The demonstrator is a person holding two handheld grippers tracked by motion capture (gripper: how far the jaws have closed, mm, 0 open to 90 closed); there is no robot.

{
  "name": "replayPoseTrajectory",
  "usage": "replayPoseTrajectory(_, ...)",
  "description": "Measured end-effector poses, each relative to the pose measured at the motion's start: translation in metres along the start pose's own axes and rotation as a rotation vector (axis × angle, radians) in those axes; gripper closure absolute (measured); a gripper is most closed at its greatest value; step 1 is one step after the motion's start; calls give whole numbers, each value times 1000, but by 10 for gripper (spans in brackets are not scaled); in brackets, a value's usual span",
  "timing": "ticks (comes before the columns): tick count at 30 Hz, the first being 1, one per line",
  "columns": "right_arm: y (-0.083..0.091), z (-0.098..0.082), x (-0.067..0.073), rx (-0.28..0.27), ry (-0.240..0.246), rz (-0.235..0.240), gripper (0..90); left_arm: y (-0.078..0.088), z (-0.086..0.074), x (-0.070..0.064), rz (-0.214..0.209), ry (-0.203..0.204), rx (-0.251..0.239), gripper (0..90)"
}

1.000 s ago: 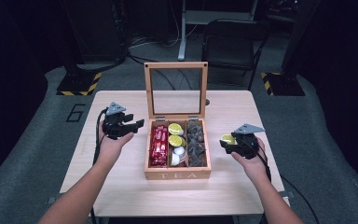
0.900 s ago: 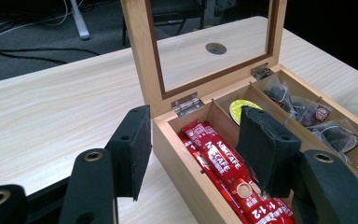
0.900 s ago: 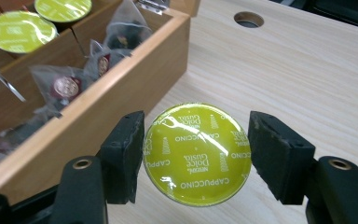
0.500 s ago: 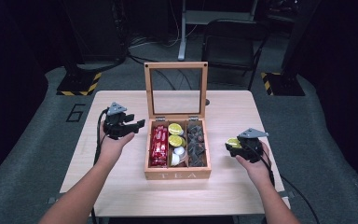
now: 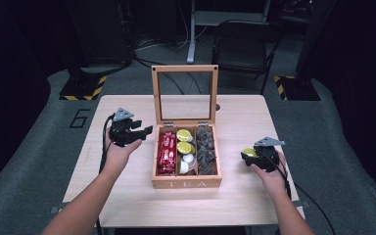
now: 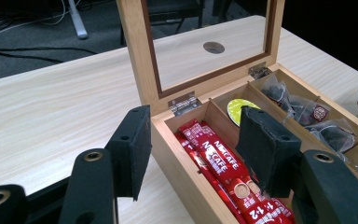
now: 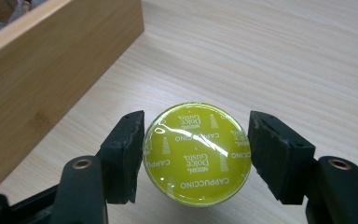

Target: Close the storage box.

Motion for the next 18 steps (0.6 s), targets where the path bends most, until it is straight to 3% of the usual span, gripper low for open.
replayPoseTrajectory(10,-8,-8,-4,34,-4,-19,370,-2,0,-1,-6,-1,5,446)
replayPoseTrajectory(18,-10,-12,-6,67,-13,-1,368,-3,-1,-3,-7,-3,3,446)
Point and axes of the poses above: each handheld gripper's, and its own axes: y roughly backward along the jaws, z roughly out of its top, x roughly to its left, the point moved 1 cm from there along -y, roughly forward along the jaws, and after that the axes turned 6 degrees about -y, right-handed, at the moved point
